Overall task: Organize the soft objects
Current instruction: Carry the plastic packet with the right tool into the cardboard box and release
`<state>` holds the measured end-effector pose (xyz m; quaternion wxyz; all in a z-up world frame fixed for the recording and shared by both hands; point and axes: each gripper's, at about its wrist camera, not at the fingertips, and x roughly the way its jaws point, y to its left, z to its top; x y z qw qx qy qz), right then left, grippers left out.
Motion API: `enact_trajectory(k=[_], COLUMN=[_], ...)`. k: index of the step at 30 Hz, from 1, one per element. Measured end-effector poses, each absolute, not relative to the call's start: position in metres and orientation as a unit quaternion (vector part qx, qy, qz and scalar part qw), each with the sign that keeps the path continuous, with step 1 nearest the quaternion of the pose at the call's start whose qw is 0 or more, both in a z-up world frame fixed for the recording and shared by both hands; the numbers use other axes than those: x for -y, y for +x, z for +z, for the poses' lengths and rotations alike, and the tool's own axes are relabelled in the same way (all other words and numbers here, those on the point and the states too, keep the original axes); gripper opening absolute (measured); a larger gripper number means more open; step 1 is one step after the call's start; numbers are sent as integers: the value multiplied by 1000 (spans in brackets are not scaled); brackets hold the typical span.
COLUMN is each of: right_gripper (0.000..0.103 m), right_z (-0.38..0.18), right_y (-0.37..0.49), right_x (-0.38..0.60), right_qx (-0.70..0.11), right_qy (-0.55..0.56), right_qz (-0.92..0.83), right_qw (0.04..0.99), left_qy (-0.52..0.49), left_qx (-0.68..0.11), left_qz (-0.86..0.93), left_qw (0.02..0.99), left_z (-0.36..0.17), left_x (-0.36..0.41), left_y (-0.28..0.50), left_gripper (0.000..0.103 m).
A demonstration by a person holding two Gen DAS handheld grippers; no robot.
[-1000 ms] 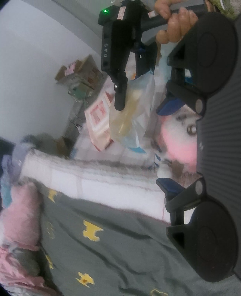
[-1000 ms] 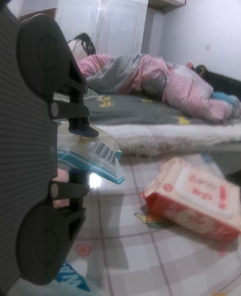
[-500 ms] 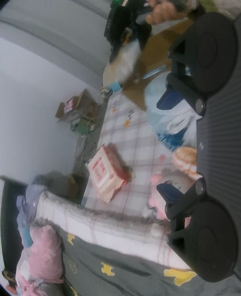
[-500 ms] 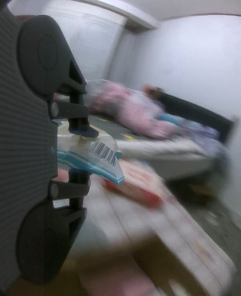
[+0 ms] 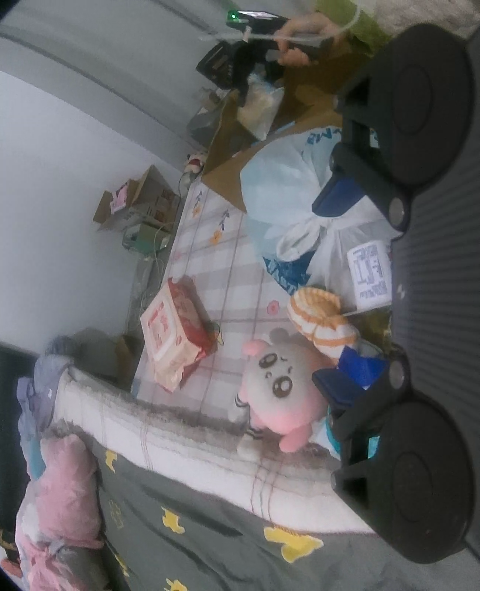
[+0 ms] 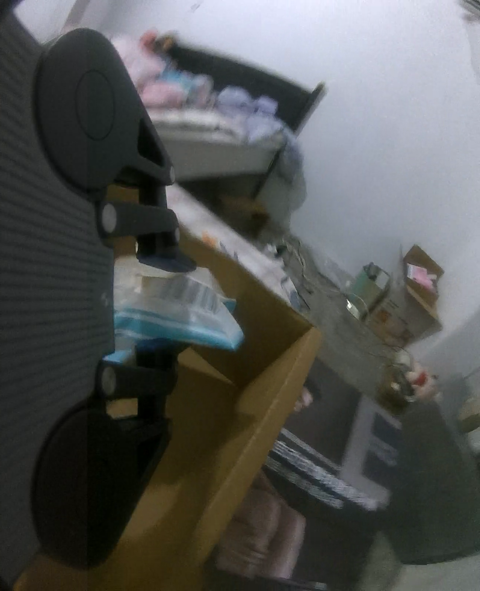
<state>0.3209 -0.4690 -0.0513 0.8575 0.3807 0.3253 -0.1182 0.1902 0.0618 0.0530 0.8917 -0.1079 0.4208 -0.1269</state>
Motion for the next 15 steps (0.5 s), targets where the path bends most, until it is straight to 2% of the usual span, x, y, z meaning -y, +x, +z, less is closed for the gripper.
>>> enact_trajectory(k=[1,3,5,15], right_gripper=[44,49,64,72], right_z=[-54,-57,-61,-40], right_y=[322,320,315,287], right_x=[465,463,466,468], right_qx=[-330,-334,-344,-353], right_qy=[360,338,331,307], right_qz=[-129,-143,-157,-156], right_qw=[863,868,865,870], left_qy=[-108,-106,-106,-119], left_qx=[-421,-420,-420,-417], left_qz=[-125,-121,-120,-122], left_qw=[892,893,893,893], left_z=[53,54,53,49], left_x=[-64,-66,-68,-80], left_y=[190,190,190,183], left_gripper=[90,90,90,90])
